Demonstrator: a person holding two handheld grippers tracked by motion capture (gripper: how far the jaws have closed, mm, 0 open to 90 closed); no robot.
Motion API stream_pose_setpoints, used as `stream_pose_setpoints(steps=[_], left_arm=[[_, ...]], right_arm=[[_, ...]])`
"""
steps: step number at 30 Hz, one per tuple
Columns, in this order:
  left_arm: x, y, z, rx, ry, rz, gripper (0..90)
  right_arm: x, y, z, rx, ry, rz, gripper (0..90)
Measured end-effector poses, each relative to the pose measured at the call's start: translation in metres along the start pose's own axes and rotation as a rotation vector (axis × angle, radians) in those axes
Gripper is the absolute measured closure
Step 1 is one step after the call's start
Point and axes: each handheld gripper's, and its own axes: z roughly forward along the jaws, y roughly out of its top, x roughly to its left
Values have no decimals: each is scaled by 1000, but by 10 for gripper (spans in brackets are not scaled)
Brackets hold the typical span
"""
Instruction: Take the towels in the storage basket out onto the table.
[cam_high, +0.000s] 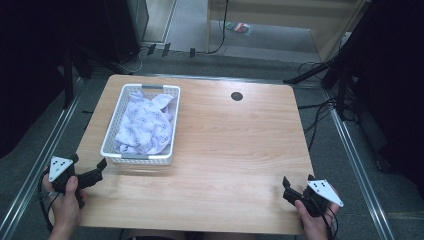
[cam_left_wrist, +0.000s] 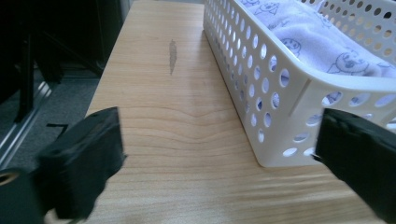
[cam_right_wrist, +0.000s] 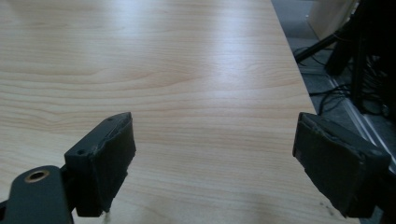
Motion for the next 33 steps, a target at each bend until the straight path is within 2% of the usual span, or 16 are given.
stream_pose_setpoints(steps=[1, 3, 6, 8, 11, 13, 16, 18, 22, 23, 24, 25, 29, 30, 31, 33], left_arm=[[0, 0, -1, -4, 2, -1, 92], [2, 1, -2, -11, -8, -14, 101], [4, 4, -5, -8, -9, -38, 44], [5, 7, -8, -4, -31, -42, 10], [4, 15, -14, -4, -31, -53, 1], [2, 22, -18, -1, -24, -40, 1], [-3, 32, -21, 2, -23, -21, 1], [-6, 38, -22, 8, -44, -27, 1], [-15, 52, -23, 27, -54, 7, 1], [-17, 54, -23, 28, -51, 14, 1], [-21, 64, -22, 46, -56, 26, 1], [-21, 64, -22, 46, -56, 26, 1], [-28, 82, -21, 59, -70, 53, 1], [-32, 91, -18, 75, -64, 61, 1], [-32, 91, -18, 75, -64, 61, 1], [-36, 103, -12, 94, -68, 73, 1]], right_arm=[[0, 0, -1, -7, 11, -4, 130], [1, 0, 0, -4, 5, -17, 130], [4, 0, 1, -8, -7, -38, 128], [5, 0, 1, -9, -12, -42, 128], [5, 0, 1, -7, -8, -41, 128], [3, 0, 0, -14, 9, -31, 127], [4, 0, 0, -16, 5, -33, 127], [4, -1, -1, -24, -4, -39, 127], [5, -1, -2, -40, -17, -44, 127], [6, -1, -2, -37, -18, -43, 128], [6, -1, -2, -36, -18, -45, 128], [6, -1, -2, -36, -18, -45, 128], [6, -2, -2, -43, -18, -57, 128], [6, -2, -3, -42, -18, -54, 128], [6, -2, -3, -42, -17, -50, 128], [6, -2, -3, -44, -15, -48, 128]])
